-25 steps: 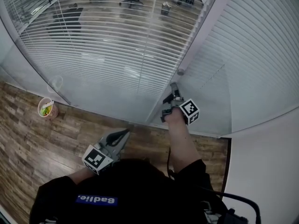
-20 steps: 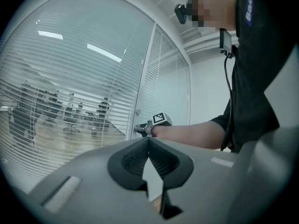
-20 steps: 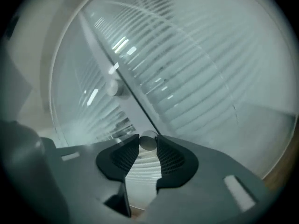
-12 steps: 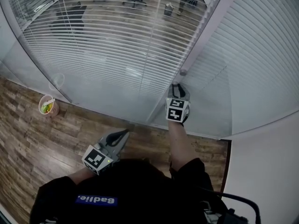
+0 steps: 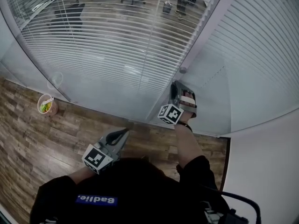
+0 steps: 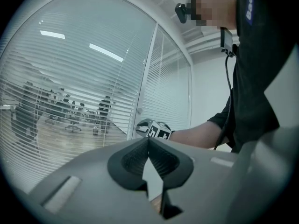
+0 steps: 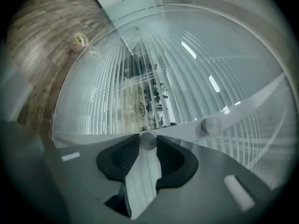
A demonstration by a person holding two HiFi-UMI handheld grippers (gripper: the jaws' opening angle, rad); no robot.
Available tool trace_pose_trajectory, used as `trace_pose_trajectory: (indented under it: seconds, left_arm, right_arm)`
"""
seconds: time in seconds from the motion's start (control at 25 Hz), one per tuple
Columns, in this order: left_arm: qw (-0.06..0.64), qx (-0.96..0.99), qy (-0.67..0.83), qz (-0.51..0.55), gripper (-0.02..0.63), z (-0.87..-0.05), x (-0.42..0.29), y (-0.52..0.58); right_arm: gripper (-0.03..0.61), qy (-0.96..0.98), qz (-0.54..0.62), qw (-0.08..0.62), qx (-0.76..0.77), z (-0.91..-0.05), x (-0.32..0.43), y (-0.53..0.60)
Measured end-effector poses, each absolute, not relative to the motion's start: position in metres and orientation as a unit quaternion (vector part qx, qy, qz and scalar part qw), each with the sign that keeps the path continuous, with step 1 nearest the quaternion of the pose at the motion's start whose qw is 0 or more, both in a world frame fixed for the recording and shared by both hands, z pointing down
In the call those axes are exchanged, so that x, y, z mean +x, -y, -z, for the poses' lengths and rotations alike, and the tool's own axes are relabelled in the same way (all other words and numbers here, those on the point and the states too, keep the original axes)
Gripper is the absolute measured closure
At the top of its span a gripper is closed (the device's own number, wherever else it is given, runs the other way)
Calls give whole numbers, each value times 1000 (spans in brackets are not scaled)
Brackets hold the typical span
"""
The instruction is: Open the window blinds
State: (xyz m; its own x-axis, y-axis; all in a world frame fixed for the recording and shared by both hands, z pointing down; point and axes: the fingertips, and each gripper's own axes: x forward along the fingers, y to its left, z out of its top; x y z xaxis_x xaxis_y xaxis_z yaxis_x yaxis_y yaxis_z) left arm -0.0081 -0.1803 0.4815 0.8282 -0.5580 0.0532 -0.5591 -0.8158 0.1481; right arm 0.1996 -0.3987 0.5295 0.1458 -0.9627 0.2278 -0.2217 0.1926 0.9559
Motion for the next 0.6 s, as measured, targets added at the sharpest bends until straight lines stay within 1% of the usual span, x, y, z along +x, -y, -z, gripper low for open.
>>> trace_pose_trajectory:
  seconds: [0.08, 0.16, 0.2, 0.24, 0.28, 0.36, 0.48, 0.56, 0.6]
  left_arm:
    - [78, 954, 290, -5, 614, -482, -6, 179]
    - [75, 954, 289, -4, 614, -481, -4, 178]
    - [74, 954, 289, -4, 614, -481, -3, 178]
    - [73, 954, 289, -4, 614, -481, -3, 178]
    - [74, 954, 289, -4, 614, -481, -2, 177]
    - [76, 954, 289, -5, 614, -480, -2, 177]
    - [76, 955, 287, -8, 614, -482, -2, 176]
    - [74, 955, 287, -11, 614, -482, -2, 174]
    - [73, 955, 287, -12, 614, -482, -2, 173]
  right_arm:
    - [463, 546, 359, 554, 515, -532, 200, 399]
    - [466, 563, 340, 544, 521, -533, 200, 399]
    - [419, 585, 310, 521, 539, -532, 202, 398]
    - [386, 614, 265, 482, 566, -530, 204, 396]
    - [380, 646, 203, 429, 598, -528, 206, 394]
    - [380, 698, 49, 297, 650, -528, 214, 392]
    - [380, 720, -157, 99, 669, -531, 222, 394]
    - [379, 712, -242, -1, 659, -528, 222, 396]
    - [379, 708, -260, -35, 656, -524, 222, 397]
